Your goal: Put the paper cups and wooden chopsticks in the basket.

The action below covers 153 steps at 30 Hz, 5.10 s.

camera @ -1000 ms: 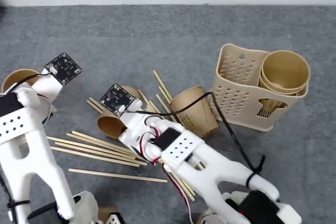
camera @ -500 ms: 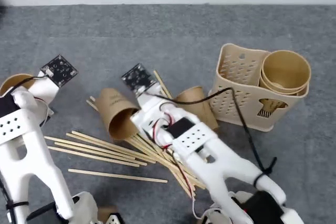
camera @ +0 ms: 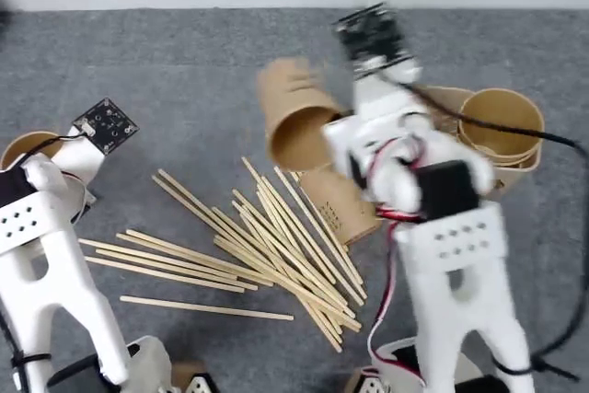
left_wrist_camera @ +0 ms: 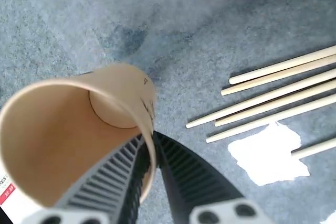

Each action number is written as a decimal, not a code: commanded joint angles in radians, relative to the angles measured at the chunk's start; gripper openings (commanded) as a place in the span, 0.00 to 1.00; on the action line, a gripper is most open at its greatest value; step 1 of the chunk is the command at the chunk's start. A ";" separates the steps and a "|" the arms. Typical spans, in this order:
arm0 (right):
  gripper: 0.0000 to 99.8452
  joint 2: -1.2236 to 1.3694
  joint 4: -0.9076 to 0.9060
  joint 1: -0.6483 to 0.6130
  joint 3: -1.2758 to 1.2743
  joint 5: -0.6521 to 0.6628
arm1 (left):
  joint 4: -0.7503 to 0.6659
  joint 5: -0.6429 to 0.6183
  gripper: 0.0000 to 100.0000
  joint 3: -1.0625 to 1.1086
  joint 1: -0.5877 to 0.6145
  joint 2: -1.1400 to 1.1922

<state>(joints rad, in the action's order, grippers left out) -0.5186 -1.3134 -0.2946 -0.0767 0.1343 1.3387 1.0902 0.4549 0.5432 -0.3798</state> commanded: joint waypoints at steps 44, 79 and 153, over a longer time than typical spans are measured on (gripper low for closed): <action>0.16 0.056 -0.291 0.684 0.471 0.201 | 0.037 -0.011 0.01 -0.012 0.000 -0.051; 0.01 0.044 -0.260 1.279 0.095 0.193 | -0.199 -0.888 0.01 -0.440 -0.919 -0.295; 0.01 -0.202 0.288 1.317 -0.646 0.269 | 0.417 -0.933 0.08 -1.503 -1.109 0.494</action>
<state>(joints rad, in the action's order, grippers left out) -0.6091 -0.9559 1.0802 -0.7672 0.4012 1.7177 0.1634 -1.0257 -0.6245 0.1343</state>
